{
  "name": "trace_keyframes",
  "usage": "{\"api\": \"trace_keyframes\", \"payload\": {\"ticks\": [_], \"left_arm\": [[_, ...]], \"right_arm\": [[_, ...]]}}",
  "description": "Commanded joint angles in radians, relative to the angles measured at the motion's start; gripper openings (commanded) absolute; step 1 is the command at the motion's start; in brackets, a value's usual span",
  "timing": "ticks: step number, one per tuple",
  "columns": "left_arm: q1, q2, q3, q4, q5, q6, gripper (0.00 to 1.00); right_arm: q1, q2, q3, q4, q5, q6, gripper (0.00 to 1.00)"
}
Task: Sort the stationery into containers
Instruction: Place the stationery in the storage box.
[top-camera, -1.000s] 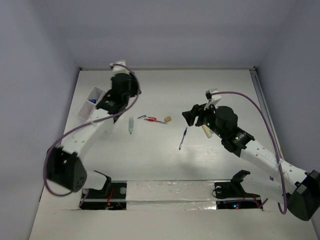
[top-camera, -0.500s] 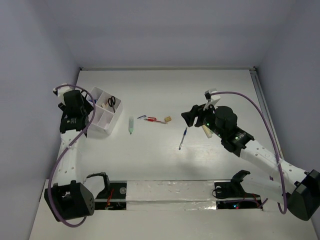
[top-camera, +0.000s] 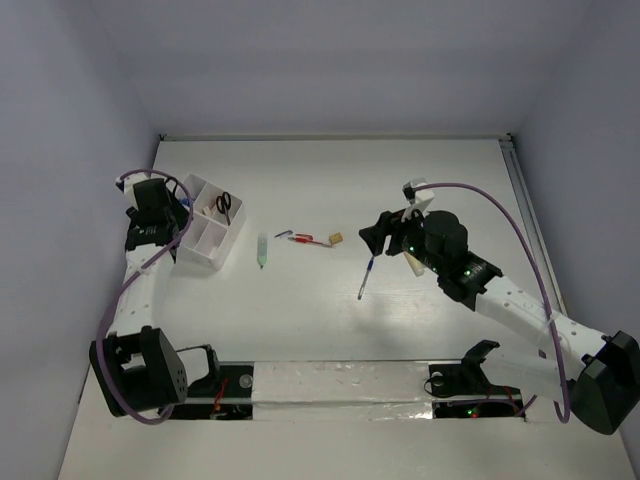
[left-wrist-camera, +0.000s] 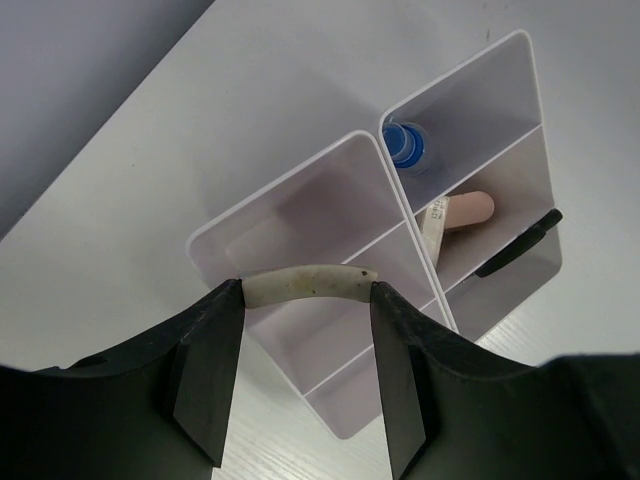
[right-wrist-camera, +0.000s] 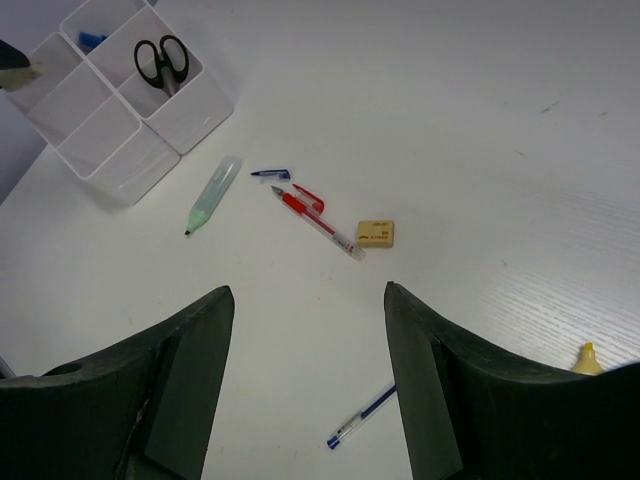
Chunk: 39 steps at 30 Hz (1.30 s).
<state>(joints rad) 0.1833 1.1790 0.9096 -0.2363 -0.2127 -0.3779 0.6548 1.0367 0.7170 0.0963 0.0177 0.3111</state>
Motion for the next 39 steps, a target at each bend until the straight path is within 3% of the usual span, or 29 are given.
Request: {"api": "trace_keyframes", "payload": {"ticks": [1,5,14,20,26,32,39], "left_arm": [[0.004,0.019,0.038,0.052,0.001,-0.015,0.42],[0.004,0.031,0.037,0.075,-0.001,-0.018,0.48],[0.004,0.065,0.057,0.086,-0.031,-0.006,0.5],[0.004,0.08,0.051,0.101,-0.04,0.002,0.64],[0.004,0.067,0.067,0.104,-0.028,0.008,0.69],[0.004,-0.068,0.074,0.137,0.157,0.008,0.7],[-0.165,-0.271,0.002,0.16,0.465,0.036,0.76]], "right_arm": [[-0.006,-0.003,0.022,0.02,-0.01,0.005,0.67],[-0.006,-0.003,0.022,0.023,-0.01,0.003,0.67],[-0.006,0.011,0.025,0.02,-0.01,0.002,0.67],[-0.006,0.014,0.029,0.019,-0.01,-0.001,0.67],[-0.006,0.032,0.035,0.014,-0.039,-0.006,0.67],[-0.006,0.109,0.058,-0.001,-0.076,-0.017,0.65],[-0.006,0.264,0.108,-0.015,-0.139,-0.029,0.65]]}}
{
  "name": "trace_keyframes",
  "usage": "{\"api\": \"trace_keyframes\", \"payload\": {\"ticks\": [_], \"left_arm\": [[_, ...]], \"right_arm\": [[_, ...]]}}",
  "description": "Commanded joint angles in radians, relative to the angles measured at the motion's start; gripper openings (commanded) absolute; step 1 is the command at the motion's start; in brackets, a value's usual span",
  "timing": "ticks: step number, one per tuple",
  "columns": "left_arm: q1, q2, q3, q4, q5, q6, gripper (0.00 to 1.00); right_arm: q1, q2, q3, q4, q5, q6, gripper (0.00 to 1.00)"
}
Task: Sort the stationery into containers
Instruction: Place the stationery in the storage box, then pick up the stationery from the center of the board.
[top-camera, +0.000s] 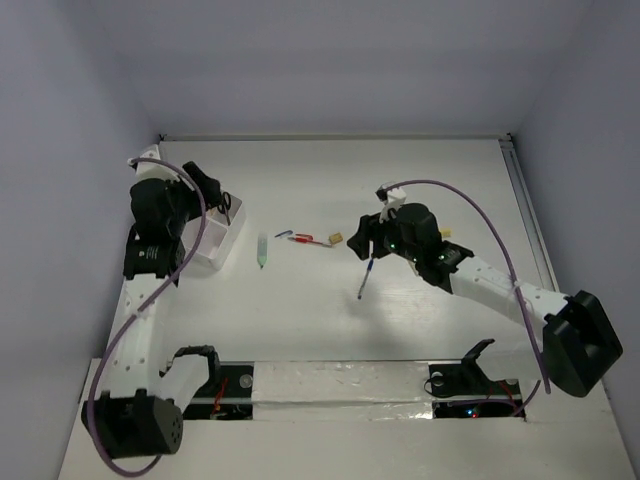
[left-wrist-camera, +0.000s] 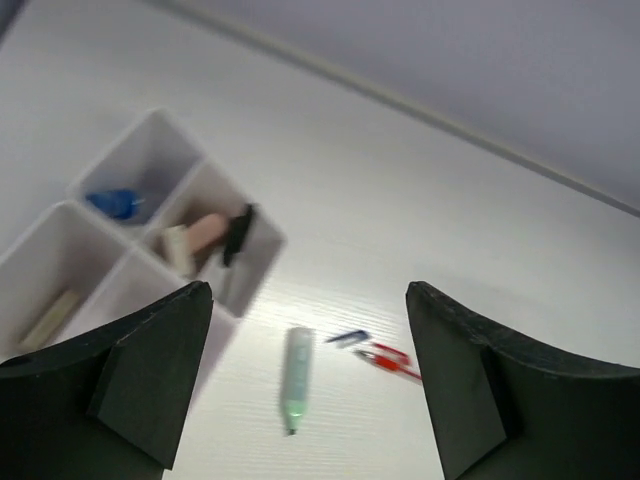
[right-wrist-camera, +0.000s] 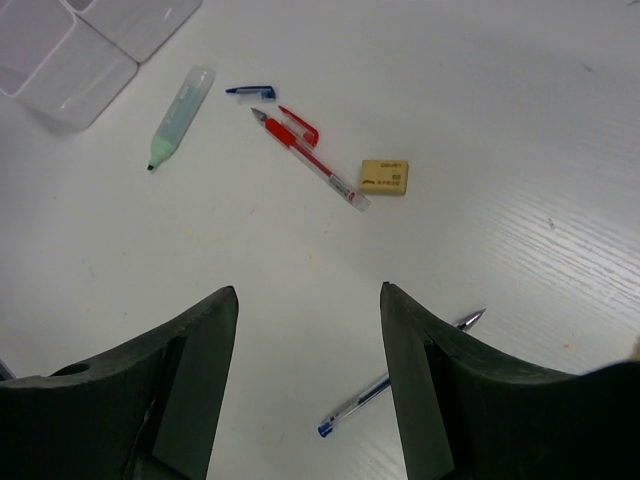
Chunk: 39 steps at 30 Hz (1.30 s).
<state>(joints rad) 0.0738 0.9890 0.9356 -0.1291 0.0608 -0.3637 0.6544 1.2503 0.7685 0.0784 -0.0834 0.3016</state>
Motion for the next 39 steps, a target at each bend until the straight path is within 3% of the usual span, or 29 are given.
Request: {"api": "trace_keyframes", "payload": {"ticks": [1,5,8,18,26,35,39], "left_arm": [[-0.106,-0.101,-0.059,0.057,0.217,0.026,0.77],[-0.19,-0.193,-0.158,0.08,0.321,0.037,0.81],[-0.19,-0.239,-0.222,0.1,0.407,0.057,0.86],[-0.19,-0.329,-0.282,0.121,0.478,0.074,0.93],[-0.221,-0.332,-0.282,0.077,0.433,0.078,0.93],[-0.29,-0.335,-0.267,0.034,0.352,0.091,0.93],[-0.301,-0.337,-0.265,0.026,0.33,0.092,0.93]], "right_arm": [[-0.006,0.07,0.074,-0.003,-0.033,-0.021,0.65],[-0.006,0.187,0.136,-0.028,-0.01,-0.019,0.66],[-0.006,0.299,0.21,-0.066,0.02,-0.019,0.68],[0.005,0.564,0.412,-0.138,0.119,-0.015,0.67],[0.036,0.721,0.613,-0.273,0.257,-0.027,0.66],[0.045,0.778,0.664,-0.342,0.287,-0.015,0.62],[0.054,0.808,0.681,-0.359,0.298,-0.006,0.55]]}}
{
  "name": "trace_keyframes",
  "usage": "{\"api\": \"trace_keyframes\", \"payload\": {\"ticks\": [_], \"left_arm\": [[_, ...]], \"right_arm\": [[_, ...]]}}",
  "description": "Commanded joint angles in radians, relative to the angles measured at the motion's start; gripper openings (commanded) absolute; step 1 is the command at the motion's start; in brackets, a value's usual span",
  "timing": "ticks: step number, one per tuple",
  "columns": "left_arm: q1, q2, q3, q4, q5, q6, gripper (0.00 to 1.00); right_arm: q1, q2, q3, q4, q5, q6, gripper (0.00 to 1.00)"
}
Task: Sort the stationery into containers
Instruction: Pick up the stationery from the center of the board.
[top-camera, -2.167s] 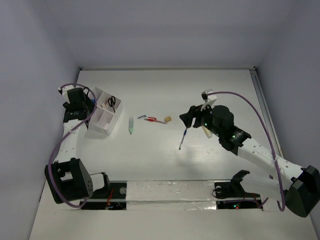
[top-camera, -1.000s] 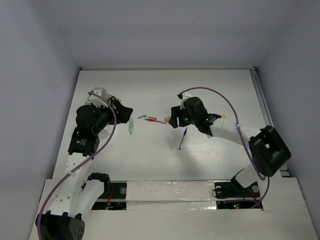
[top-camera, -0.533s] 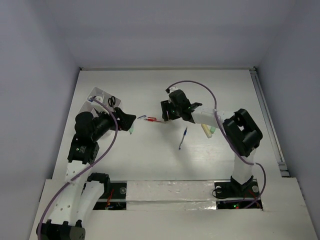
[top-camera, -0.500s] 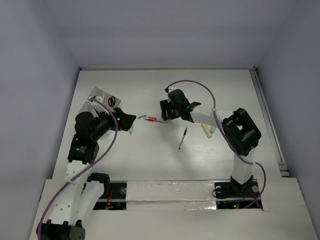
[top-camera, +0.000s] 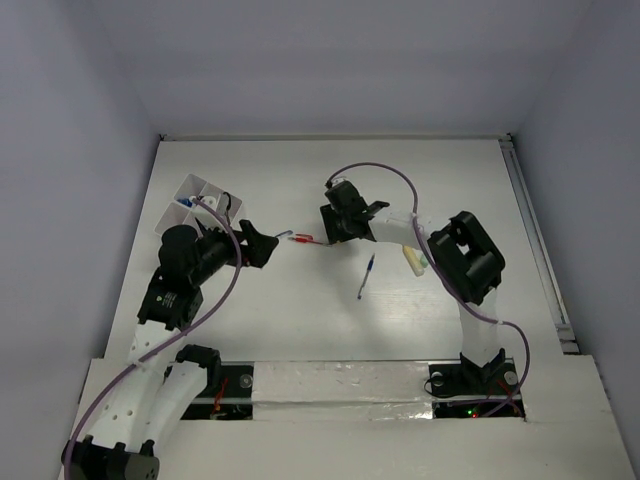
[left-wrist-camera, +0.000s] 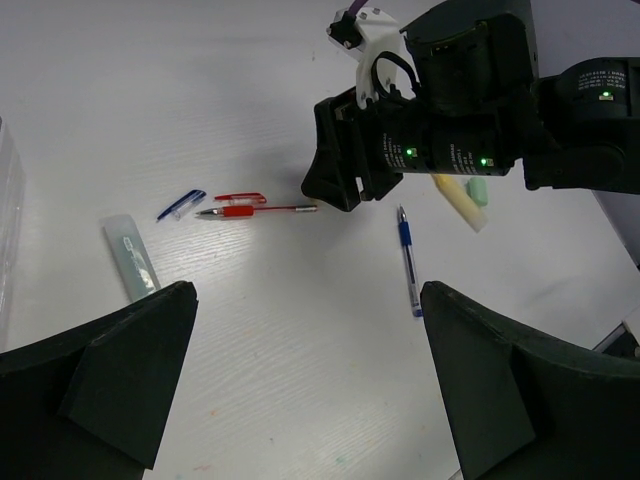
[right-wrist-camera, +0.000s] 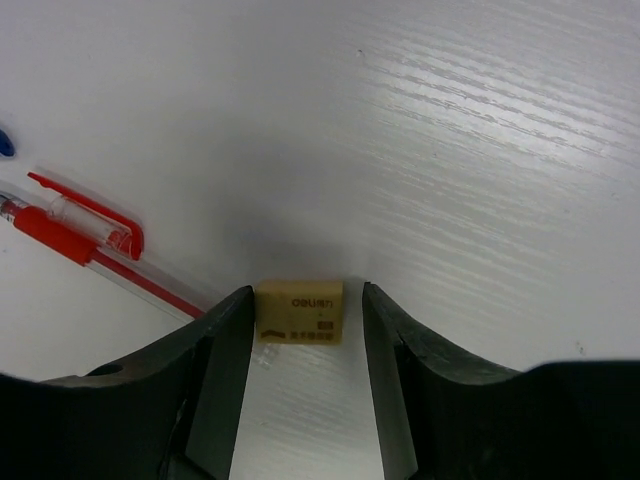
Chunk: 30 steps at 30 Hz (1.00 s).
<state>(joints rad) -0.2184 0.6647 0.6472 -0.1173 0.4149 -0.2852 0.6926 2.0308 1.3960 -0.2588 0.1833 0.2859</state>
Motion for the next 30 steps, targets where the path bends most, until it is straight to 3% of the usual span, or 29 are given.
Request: {"api": "trace_keyframes", "payload": {"ticks": [1,7,15,22,27,30], "left_arm": [[-0.019,-0.013,0.023,0.015,-0.025,0.012,0.93],[-0.019,-0.002,0.022,0.016,-0.037,0.006,0.93],[-0.019,0.039,0.017,0.037,-0.019,-0.022,0.91],[-0.019,0.085,-0.017,0.117,0.082,-0.116,0.81],[-0.029,0.087,-0.084,0.275,0.144,-0.236,0.62],[-0.042,0.099,-0.119,0.361,0.148,-0.316,0.59]], "right_arm": [[0.016,0.032,0.055,-0.022,0.033,0.012,0.52],[0.016,0.034,0.067,-0.01,0.054,0.018,0.25],[0.016,-0.092,0.048,0.078,0.036,-0.008,0.22],[0.016,-0.314,-0.106,0.256,-0.309,0.104,0.25],[0.016,-0.399,-0.201,0.391,-0.448,0.229,0.26],[0.016,-0.434,-0.242,0.461,-0.559,0.252,0.26]]}}
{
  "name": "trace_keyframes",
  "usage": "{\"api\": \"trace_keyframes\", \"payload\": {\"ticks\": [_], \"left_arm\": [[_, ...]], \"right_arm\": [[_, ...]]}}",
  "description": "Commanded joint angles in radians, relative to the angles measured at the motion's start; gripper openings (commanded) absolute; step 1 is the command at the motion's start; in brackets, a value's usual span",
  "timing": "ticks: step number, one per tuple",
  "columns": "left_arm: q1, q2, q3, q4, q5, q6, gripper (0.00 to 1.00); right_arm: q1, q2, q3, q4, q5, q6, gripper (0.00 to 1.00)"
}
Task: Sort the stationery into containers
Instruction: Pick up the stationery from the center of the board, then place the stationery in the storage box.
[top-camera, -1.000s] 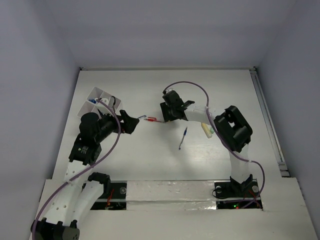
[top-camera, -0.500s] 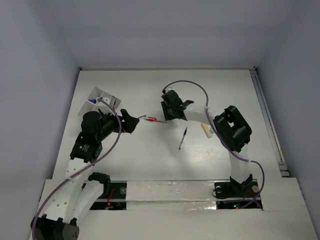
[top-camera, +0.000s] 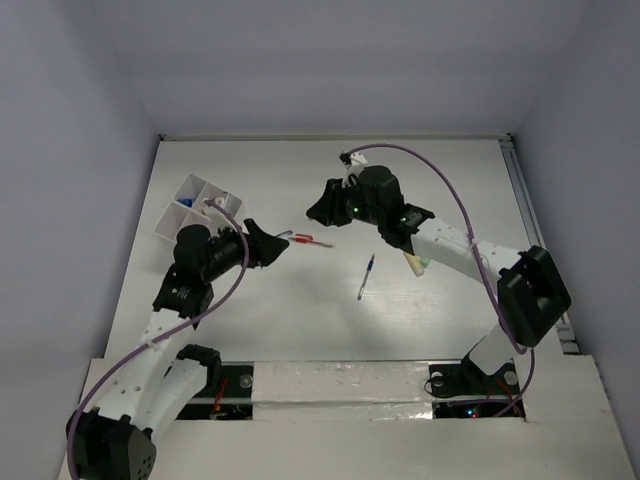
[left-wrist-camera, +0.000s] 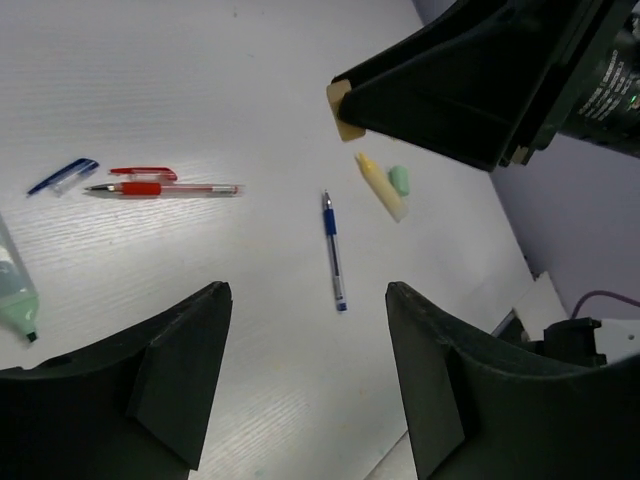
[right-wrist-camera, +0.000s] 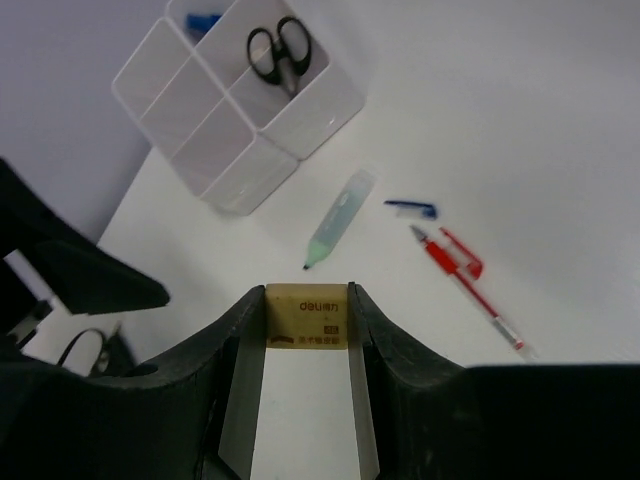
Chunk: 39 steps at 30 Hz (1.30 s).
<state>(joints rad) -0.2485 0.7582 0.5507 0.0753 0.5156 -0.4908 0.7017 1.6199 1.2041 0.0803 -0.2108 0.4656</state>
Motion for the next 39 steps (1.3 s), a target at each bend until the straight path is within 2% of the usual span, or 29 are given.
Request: {"api": "trace_keyframes", "payload": {"ticks": [1,4,7,10,17,18,20,24,33,39], "left_arm": [[-0.023,0.009,-0.029,0.188,0.046,-0.133,0.59],[-0.023,0.013,-0.07,0.277,0.026,-0.248,0.61],[-0.023,0.024,-0.127,0.36,-0.002,-0.371,0.67],[-0.044,0.043,-0.166,0.51,0.02,-0.449,0.66],[-0.222,0.072,-0.087,0.416,-0.138,-0.302,0.44],[-0.235,0.075,-0.084,0.405,-0.176,-0.29,0.38],[-0.255,0.078,-0.084,0.406,-0.206,-0.27,0.33],[-0.287,0.102,-0.068,0.405,-0.279,-0.221,0.33],[-0.353,0.197,-0.005,0.446,-0.348,-0.152,0.35],[-0.425,0.198,-0.017,0.51,-0.477,-0.118,0.35]], "right_arm": [[0.007,-0.031,-0.063,0.137,-0.185,0.073,0.26],[0.007,-0.063,-0.121,0.202,-0.239,0.05,0.26],[0.007,-0.097,-0.188,0.289,-0.28,0.062,0.26],[0.007,-0.11,-0.21,0.326,-0.3,0.122,0.26],[0.007,-0.103,-0.152,0.269,-0.266,0.258,0.26],[0.007,-0.104,-0.15,0.269,-0.263,0.278,0.26],[0.007,-0.11,-0.141,0.247,-0.248,0.283,0.26],[0.007,-0.121,-0.13,0.226,-0.239,0.292,0.26],[0.007,-0.132,-0.127,0.194,-0.228,0.317,0.26],[0.016,-0.132,-0.123,0.171,-0.21,0.337,0.25]]}}
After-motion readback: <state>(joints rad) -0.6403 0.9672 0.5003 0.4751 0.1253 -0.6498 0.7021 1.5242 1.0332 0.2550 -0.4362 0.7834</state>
